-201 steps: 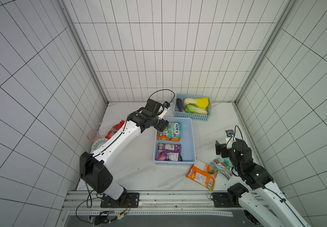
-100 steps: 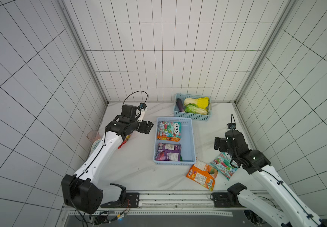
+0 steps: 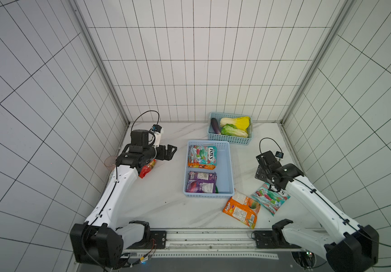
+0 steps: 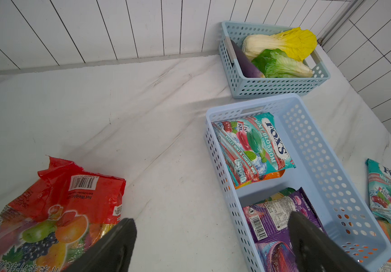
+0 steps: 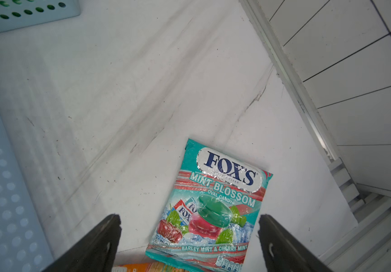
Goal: Put the candies in the basket
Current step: Pick up the candy at the center of the board.
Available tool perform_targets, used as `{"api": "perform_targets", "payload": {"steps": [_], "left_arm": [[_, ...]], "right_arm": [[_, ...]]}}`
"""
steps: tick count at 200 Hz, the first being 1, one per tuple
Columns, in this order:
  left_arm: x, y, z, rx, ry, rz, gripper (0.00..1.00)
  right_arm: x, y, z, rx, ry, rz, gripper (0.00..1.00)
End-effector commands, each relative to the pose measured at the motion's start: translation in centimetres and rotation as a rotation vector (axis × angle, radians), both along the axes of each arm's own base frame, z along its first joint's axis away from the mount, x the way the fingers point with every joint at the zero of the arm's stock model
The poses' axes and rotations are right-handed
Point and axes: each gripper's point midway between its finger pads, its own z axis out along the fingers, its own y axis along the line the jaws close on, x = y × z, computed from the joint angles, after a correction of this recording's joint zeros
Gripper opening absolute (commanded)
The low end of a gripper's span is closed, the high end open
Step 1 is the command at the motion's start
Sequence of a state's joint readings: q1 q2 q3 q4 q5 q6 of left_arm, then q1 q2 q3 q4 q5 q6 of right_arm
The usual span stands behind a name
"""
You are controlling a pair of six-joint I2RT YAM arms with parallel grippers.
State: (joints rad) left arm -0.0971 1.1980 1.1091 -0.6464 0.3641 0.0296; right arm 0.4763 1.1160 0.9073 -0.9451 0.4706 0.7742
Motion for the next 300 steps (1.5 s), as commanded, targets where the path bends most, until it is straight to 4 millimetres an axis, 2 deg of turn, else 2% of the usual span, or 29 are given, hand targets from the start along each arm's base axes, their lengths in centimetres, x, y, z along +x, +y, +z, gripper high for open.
{"api": "perform_targets", "payload": {"steps": [1,28,40,82,101,125,155,173,190,219,226,245,270,300], "left_arm": [[0.1,-0.2,1.4,-0.031,-0.045,-0.007,0.98],[-0.2,-0.6,1.4,-0.046,-0.050,-0.024,0.98],[-0.1,-0.1,1.6,-0.040,-0.048,-0.009,0.98],[-0.4,-0.3,1.7,-0.048,-0.055,-0.020,0.98],[-0.1,0.2,1.5,-0.026,-0.058,0.005,0.98],[-0.4,-0.3,1.5,-0.044,-0.059,-0.017,0.99],[-0.1,0.2,1.3,-0.021,-0.065,0.005,0.98],[-0.3,-0.4,1.4,-0.044,-0.059,-0.020,0.98],[-0.3,0.0,1.7,-0.041,-0.054,-0.007,0.98],[-0.3,-0.2,1.5,-0.042,-0.061,-0.010,0.98],[-0.4,-0.2,1.8,-0.052,-0.059,-0.013,0.98],[-0.2,0.4,1.9,-0.034,-0.061,0.010,0.98],[-0.4,-0.2,1.7,-0.046,-0.063,-0.012,0.98],[-0.1,0.2,1.8,-0.030,-0.065,0.007,0.98]], "right_arm": [[-0.5,-1.4,-0.8,-0.001,0.031,-0.115,0.90],[-0.2,-1.4,-2.7,0.018,0.064,-0.156,0.91],[-0.2,-1.4,-3.5,0.031,0.094,-0.177,0.91],[0.3,0.1,-6.7,0.076,0.175,-0.169,0.88],[0.0,0.2,-7.8,0.074,0.213,-0.180,0.88],[-0.5,0.1,-9.7,0.077,0.240,-0.193,0.87],[-1.3,0.6,-12.0,0.102,0.294,-0.200,0.84],[-1.6,0.7,-13.4,0.117,0.309,-0.205,0.76],[-1.6,0.8,-13.5,0.117,0.316,-0.201,0.62],[-1.0,0.7,-13.2,0.124,0.259,-0.179,0.23],[-0.8,0.6,-12.9,0.123,0.256,-0.174,0.17],[-0.4,0.7,-12.1,0.121,0.248,-0.149,0.11],[0.0,0.5,-11.4,0.111,0.204,-0.135,0.05],[0.8,0.7,-9.3,0.109,0.163,-0.079,0.01]]}}
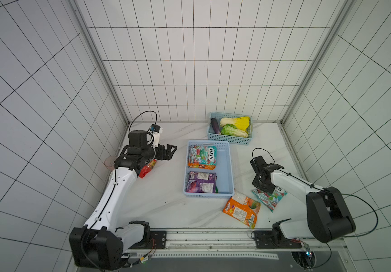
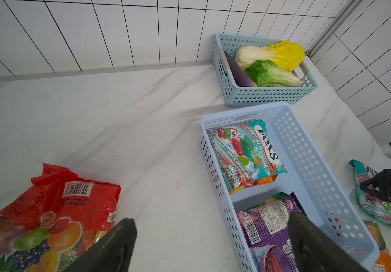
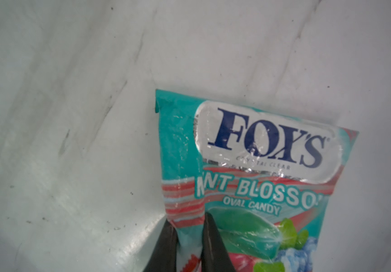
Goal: Put the candies in the basket
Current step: Pick up the candy at the center of the board.
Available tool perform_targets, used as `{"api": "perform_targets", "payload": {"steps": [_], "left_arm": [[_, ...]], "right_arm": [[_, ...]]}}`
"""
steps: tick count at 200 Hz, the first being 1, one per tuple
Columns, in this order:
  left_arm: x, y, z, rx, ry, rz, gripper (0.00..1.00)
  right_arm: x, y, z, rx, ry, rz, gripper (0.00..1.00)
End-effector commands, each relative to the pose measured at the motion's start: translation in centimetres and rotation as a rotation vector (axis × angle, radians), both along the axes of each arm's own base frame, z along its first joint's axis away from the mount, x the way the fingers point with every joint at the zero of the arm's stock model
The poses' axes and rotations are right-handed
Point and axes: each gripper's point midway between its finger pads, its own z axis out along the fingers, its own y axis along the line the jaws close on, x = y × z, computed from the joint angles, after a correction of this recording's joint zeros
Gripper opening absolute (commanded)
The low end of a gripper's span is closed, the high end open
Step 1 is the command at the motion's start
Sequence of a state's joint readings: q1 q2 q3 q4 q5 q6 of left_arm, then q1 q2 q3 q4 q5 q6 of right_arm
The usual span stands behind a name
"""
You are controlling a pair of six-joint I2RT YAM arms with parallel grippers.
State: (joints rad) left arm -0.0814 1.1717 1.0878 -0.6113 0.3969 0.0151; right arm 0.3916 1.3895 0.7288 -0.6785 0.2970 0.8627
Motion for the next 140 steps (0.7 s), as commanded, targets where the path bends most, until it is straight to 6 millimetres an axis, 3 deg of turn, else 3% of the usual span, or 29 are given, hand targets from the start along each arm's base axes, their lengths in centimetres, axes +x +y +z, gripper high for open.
{"api": "perform_targets", "payload": {"steps": [1,82,140], "left_arm": [[0.0,0.1,1.0,0.004,-0.033,0.008,0.98],[-0.3,-0.1,1.2,-0.032,-0.021,-0.007,0.98],[0.0,0.5,1.2,-0.019,-0.027,0.018,0.98]], "right_arm": [[0.9,-0.1,1.8,0.002,-0.055,0.040,0.01],[3.0,0.0,9.7,-0.049,-0.210,0.238,0.00],[3.7,2.8,15.8,0.015,-0.374,0.502,0.00]]}}
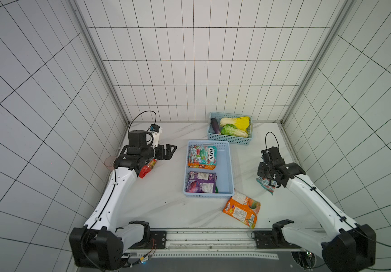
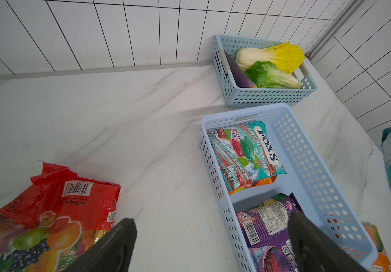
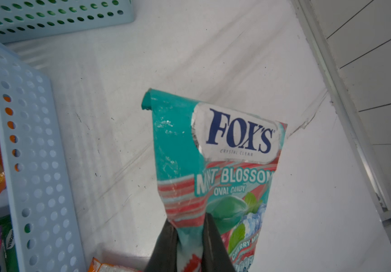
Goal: Put the candies in the basket
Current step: Pick up the candy at the center of the board, then place the candy in the basket.
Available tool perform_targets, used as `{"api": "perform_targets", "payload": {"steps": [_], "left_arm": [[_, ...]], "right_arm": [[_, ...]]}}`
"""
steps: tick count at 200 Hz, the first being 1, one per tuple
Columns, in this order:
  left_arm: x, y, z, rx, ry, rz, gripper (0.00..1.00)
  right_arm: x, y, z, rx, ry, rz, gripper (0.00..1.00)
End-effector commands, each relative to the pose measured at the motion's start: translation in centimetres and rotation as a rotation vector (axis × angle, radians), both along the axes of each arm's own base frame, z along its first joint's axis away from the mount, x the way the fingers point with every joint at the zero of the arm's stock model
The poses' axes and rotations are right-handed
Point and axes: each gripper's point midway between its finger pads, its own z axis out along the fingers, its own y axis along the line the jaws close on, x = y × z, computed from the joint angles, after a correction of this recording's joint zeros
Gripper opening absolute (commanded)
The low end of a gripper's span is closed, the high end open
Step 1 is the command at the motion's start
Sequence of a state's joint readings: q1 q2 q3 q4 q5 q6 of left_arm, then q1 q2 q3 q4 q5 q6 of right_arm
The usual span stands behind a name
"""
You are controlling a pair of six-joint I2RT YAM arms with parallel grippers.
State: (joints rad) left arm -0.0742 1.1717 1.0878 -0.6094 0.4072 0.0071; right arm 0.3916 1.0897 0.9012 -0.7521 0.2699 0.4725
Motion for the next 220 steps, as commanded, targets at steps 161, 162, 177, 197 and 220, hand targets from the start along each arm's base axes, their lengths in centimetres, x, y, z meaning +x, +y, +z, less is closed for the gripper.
{"api": "perform_targets", "payload": {"steps": [161,162,177,197,220], "left_arm": [[0.1,0.7,1.0,0.005,-0.045,0.029,0.98],[0.0,0.7,1.0,0.005,-0.046,0.028,0.98],[-0.3,0.3,1.3,-0.023,-0.041,0.005,0.98],[-0.1,1.0,1.4,-0.007,-0.039,0.035,0.98],[-0.2,0.8,1.4,-0.001,-0.051,0.031,0.98]], "right_arm": [[-5.3,16.5,11.1,-0.132,-0.475,1.294,0.00],[-5.3,16.6,11.1,-0.132,-0.475,1.299,0.00],[-5.5,17.9,10.9,-0.145,-0.469,1.357,0.00],[-5.9,19.8,10.5,-0.139,-0.438,1.442,0.00],[-6.4,22.3,9.4,-0.120,-0.412,1.526,0.00]]}}
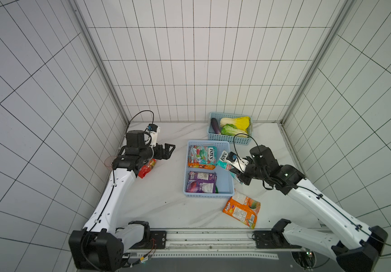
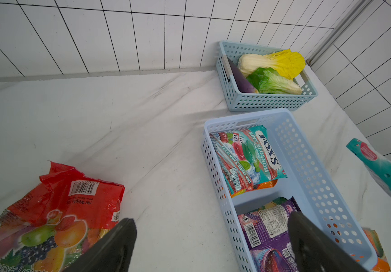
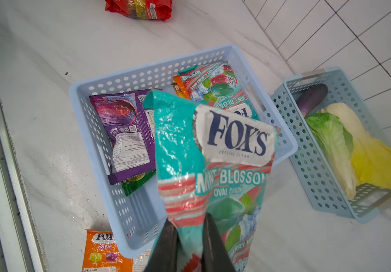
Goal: Put the candies in the basket
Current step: Place the candy in the basket.
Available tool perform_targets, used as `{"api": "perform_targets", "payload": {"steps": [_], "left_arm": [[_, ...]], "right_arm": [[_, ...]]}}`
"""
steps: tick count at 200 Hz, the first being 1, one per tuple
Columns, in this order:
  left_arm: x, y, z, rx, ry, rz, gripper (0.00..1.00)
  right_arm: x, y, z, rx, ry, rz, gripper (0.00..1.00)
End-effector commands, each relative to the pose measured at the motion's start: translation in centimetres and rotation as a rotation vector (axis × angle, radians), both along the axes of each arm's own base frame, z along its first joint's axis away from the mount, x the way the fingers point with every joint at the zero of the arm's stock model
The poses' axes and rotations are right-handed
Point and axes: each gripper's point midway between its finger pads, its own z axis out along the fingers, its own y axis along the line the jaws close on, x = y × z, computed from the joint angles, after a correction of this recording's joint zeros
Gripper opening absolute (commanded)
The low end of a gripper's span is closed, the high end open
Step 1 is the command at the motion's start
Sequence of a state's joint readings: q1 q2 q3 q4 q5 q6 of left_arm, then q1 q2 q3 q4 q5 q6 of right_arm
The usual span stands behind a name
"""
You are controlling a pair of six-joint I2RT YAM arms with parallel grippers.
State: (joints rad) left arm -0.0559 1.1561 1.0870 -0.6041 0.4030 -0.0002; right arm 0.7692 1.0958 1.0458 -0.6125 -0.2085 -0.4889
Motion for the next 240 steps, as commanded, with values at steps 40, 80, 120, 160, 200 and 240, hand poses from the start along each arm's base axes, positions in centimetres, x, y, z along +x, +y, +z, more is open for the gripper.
{"api": "perform_targets", "payload": {"steps": [40,80,120,160,200,240], "left_arm": [[-0.1,0.6,1.0,0.028,-0.042,0.031,0.98],[-0.2,0.6,1.2,0.020,-0.037,0.029,0.98],[-0.5,0.1,1.6,0.002,-0.033,0.007,0.98],[-0.7,-0.4,1.7,0.005,-0.039,-0.010,0.98],[-0.6,-0.4,1.4,0.031,-0.045,-0.001,0.98],[-0.4,-0.4,1.1,0.053,-0.050,0.005,0.98]], "right_arm": [[-1.3,7.1,-0.4,-0.025,-0.004,0.211,0.00],[-1.7,10.0,-3.0,-0.056,0.033,0.274,0.00],[-1.8,12.3,-5.2,-0.094,0.040,0.345,0.00],[-1.7,13.7,-7.5,-0.129,0.070,0.384,0.00],[-3.4,14.0,-9.3,-0.163,0.116,0.425,0.15],[-5.0,14.0,-5.8,-0.092,0.152,0.444,0.49]]}}
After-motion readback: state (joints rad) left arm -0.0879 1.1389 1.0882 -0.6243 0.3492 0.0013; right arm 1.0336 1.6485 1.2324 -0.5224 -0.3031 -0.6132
